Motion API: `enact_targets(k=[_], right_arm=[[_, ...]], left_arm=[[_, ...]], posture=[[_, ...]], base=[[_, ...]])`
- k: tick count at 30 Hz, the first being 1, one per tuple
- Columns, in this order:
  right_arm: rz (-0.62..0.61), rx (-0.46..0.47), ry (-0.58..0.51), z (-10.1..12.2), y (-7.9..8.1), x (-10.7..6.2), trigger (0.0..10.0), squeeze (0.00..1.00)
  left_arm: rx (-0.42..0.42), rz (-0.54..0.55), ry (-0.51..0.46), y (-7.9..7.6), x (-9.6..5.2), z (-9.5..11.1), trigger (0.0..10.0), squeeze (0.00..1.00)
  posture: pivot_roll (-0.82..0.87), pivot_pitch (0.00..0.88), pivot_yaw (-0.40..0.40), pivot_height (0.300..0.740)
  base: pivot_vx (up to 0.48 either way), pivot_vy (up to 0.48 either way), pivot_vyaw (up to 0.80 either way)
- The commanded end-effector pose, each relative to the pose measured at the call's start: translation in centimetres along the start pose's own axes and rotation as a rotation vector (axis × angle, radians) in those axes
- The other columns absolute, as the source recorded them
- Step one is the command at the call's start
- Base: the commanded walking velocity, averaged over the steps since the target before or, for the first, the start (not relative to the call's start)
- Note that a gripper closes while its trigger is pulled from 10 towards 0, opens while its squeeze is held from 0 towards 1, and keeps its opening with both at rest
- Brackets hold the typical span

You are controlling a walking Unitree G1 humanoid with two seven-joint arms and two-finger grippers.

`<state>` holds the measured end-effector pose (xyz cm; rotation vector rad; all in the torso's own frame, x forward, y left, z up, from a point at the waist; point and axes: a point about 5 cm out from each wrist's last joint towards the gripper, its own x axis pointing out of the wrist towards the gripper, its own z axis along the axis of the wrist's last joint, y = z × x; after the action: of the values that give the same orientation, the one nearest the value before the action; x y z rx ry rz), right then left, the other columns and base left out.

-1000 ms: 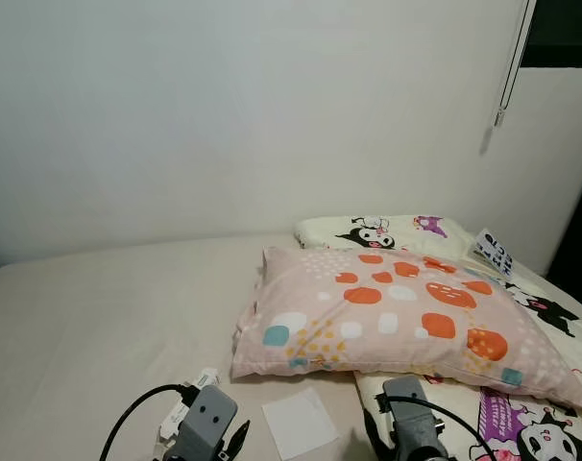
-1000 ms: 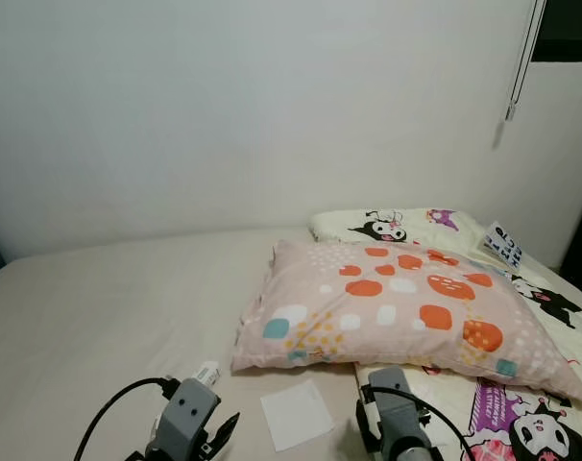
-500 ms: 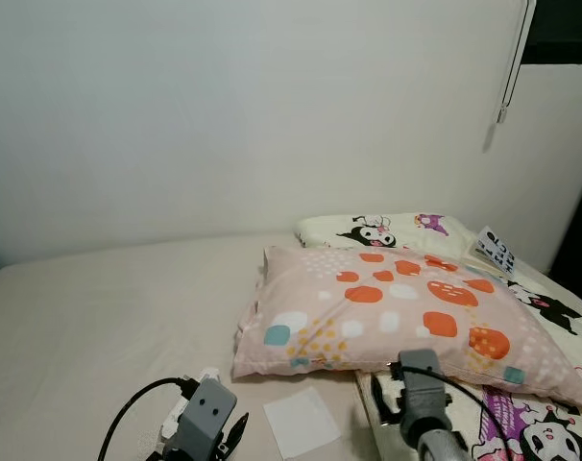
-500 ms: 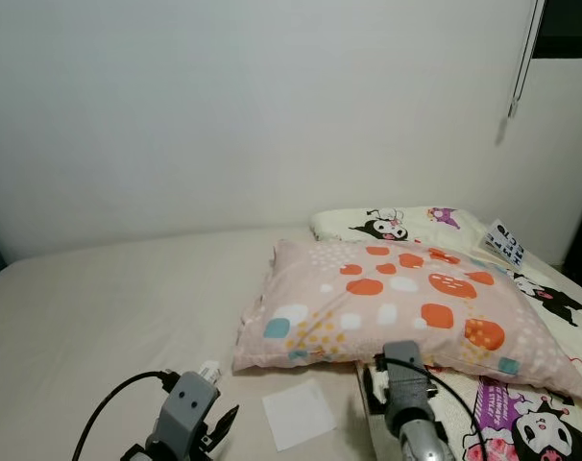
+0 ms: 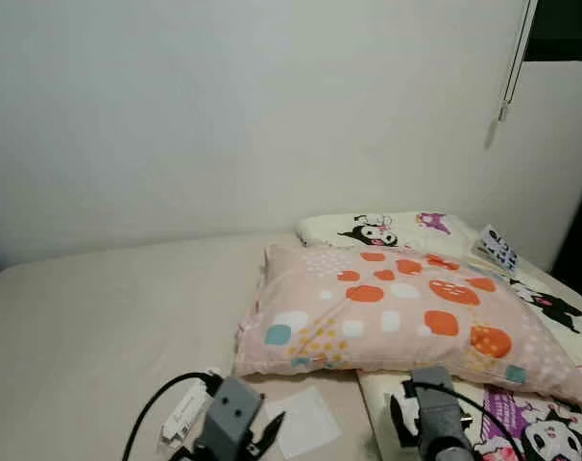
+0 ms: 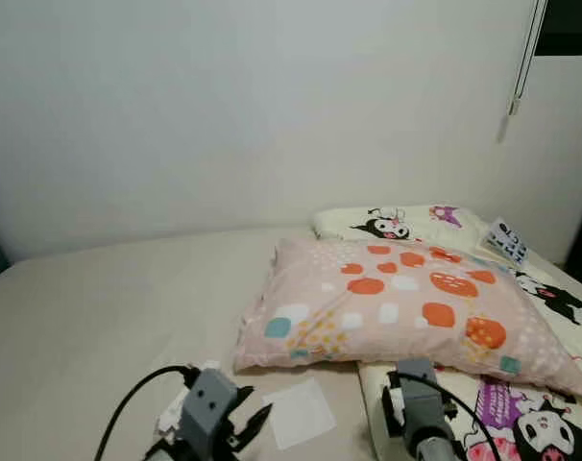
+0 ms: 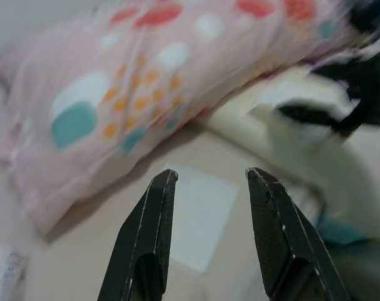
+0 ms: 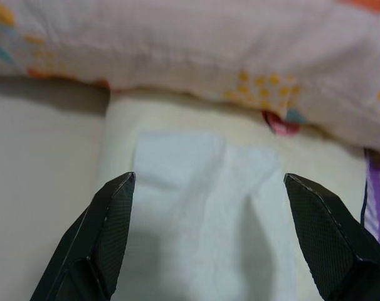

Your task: Clean up the room

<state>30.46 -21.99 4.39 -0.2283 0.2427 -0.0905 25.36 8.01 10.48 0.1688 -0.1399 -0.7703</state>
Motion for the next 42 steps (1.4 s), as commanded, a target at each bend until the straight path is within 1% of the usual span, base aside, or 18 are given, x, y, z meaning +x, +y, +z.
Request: enact_targets(k=[1, 5, 6, 9, 11, 17, 22, 23, 24, 25, 27, 28, 29, 31, 32, 34, 35, 42], right_arm=[[0.027, -0.002, 0.04, -1.0, 0.5, -0.3, 10.0, 0.0], [0.027, 0.002, 0.042, -1.0, 0.4, -0.2, 10.0, 0.0], [0.027, 0.009, 0.054, -1.1, 0.3, -0.2, 10.0, 0.0], [0.027, 0.013, 0.059, -1.2, 0.2, -0.1, 10.0, 0.0], [0.029, 0.03, 0.072, -1.2, 0.3, 0.0, 10.0, 0.0], [0.053, 0.064, 0.098, -1.1, 0.7, 0.4, 10.0, 0.0], [0.054, 0.065, 0.091, -0.7, 0.7, 0.7, 10.0, 0.0], [0.055, 0.066, 0.09, -0.7, 0.7, 0.7, 9.3, 0.0], [0.055, 0.066, 0.09, -0.7, 0.7, 0.7, 9.3, 0.0], [0.058, 0.065, 0.089, -0.7, 0.7, 0.7, 4.5, 0.0], [0.059, 0.065, 0.089, -0.7, 0.7, 0.7, 4.5, 0.0], [0.061, 0.064, 0.09, -0.7, 0.7, 0.7, 2.7, 0.0], [0.062, 0.063, 0.09, -0.7, 0.7, 0.7, 1.1, 0.0], [0.065, 0.062, 0.09, -0.7, 0.8, 0.7, 1.1, 0.0], [0.066, 0.061, 0.091, -0.7, 0.8, 0.7, 0.5, 0.0], [0.067, 0.059, 0.09, -0.8, 0.8, 0.7, 0.4, 0.0], [0.066, 0.058, 0.086, -0.7, 0.7, 0.7, 0.0, 0.0], [0.062, 0.059, 0.064, -0.3, 0.5, 0.9, 0.0, 0.0]], left_arm=[[0.007, -0.055, -0.049, -1.3, 0.1, 0.9, 10.0, 0.0], [0.012, -0.054, -0.07, -1.5, 0.4, 1.3, 10.0, 0.0], [0.023, -0.038, -0.092, -1.5, 0.8, 1.9, 10.0, 0.0], [0.028, -0.03, -0.098, -1.5, 0.9, 2.1, 10.0, 0.0], [0.041, -0.022, -0.099, -1.2, 1.1, 2.4, 10.0, 0.0], [0.064, -0.018, -0.082, -0.3, 0.9, 2.5, 10.0, 0.0], [0.074, -0.009, -0.074, 0.1, 0.7, 2.6, 10.0, 0.0], [0.08, -0.008, -0.072, 0.1, 0.7, 2.6, 10.0, 0.0], [0.08, -0.008, -0.072, 0.1, 0.7, 2.6, 10.0, 0.0], [0.086, -0.006, -0.07, 0.1, 0.7, 2.5, 10.0, 0.0], [0.087, -0.005, -0.068, 0.1, 0.7, 2.5, 10.0, 0.0], [0.089, -0.004, -0.067, 0.1, 0.7, 2.5, 10.0, 0.0], [0.09, -0.004, -0.067, 0.1, 0.7, 2.5, 10.0, 0.0], [0.09, -0.003, -0.065, 0.2, 0.7, 2.5, 10.0, 0.0], [0.095, -0.004, -0.065, 0.2, 0.7, 2.5, 10.0, 0.0], [0.094, -0.004, -0.064, 0.2, 0.7, 2.5, 10.0, 0.0], [0.094, -0.006, -0.063, 0.3, 0.8, 2.5, 10.0, 0.0], [0.098, -0.002, -0.061, 0.5, 1.0, 2.4, 10.0, 0.0]], posture=[[0.04, 0.175, 0.01, 0.59], [0.04, 0.192, 0.011, 0.59], [0.04, 0.208, 0.013, 0.59], [0.04, 0.208, 0.013, 0.59], [0.05, 0.217, 0.018, 0.59], [0.06, 0.22, 0.018, 0.59], [0.06, 0.212, 0.019, 0.59], [0.06, 0.208, 0.019, 0.59], [0.06, 0.208, 0.019, 0.59], [0.06, 0.206, 0.019, 0.59], [0.06, 0.206, 0.019, 0.59], [0.06, 0.203, 0.02, 0.59], [0.06, 0.201, 0.02, 0.59], [0.06, 0.201, 0.02, 0.59], [0.06, 0.201, 0.02, 0.59], [0.06, 0.194, 0.022, 0.59], [0.05, 0.191, 0.022, 0.59], [0.05, 0.183, 0.023, 0.59]], base=[[0.0, 0.0, 0.0], [0.0, 0.0, 0.0], [0.0, 0.0, 0.0], [0.0, 0.0, 0.0], [0.0, 0.0, 0.0], [0.0, 0.0, 0.0], [0.0, 0.0, 0.0], [0.0, 0.0, 0.0], [0.0, 0.0, 0.0], [0.0, 0.0, 0.0], [0.0, 0.0, 0.0], [0.0, 0.0, 0.0], [0.0, 0.0, 0.0], [0.0, 0.0, 0.0], [0.0, 0.0, 0.0], [0.0, 0.0, 0.0], [0.0, 0.0, 0.0], [0.0, 0.0, 0.0]])
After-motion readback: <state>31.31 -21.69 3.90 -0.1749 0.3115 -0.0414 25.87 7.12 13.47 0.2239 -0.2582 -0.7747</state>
